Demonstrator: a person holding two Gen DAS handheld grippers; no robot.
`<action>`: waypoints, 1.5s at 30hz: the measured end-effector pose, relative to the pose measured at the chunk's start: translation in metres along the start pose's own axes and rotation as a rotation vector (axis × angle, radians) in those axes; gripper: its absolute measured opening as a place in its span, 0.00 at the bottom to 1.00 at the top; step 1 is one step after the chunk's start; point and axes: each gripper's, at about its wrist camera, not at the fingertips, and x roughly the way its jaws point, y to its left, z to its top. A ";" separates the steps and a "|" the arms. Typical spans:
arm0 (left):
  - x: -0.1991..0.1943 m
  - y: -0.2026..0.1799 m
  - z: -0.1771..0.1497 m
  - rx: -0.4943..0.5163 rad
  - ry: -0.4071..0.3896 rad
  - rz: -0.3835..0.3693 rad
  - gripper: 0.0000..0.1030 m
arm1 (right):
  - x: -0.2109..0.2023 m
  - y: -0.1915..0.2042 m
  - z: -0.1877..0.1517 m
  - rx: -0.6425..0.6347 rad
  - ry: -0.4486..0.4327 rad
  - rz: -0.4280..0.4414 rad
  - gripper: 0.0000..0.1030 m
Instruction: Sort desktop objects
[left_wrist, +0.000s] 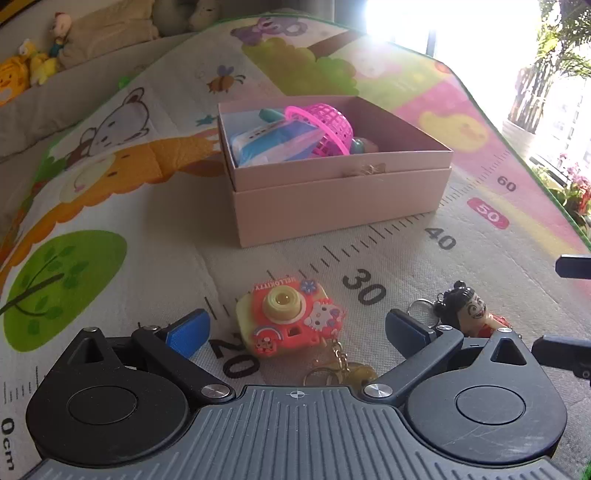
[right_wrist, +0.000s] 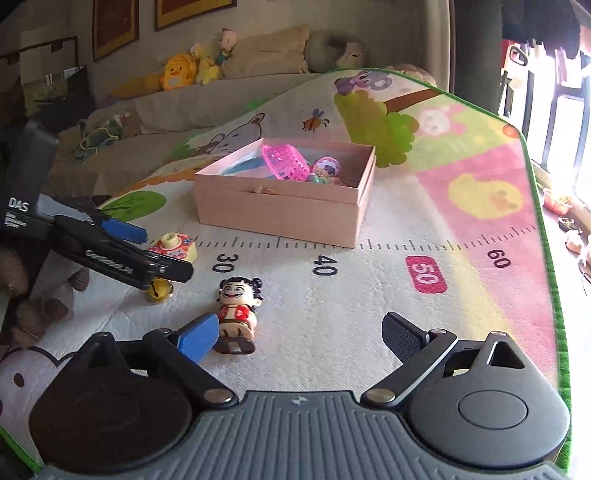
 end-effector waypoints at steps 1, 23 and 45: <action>0.000 -0.002 0.000 0.001 -0.011 0.006 1.00 | 0.004 0.007 0.001 -0.019 0.003 0.007 0.88; -0.011 -0.015 -0.023 0.011 -0.096 0.126 0.64 | 0.050 0.033 0.011 -0.078 0.098 0.030 0.29; -0.033 -0.022 0.134 0.094 -0.413 -0.001 0.69 | -0.017 -0.050 0.198 0.064 -0.239 -0.015 0.29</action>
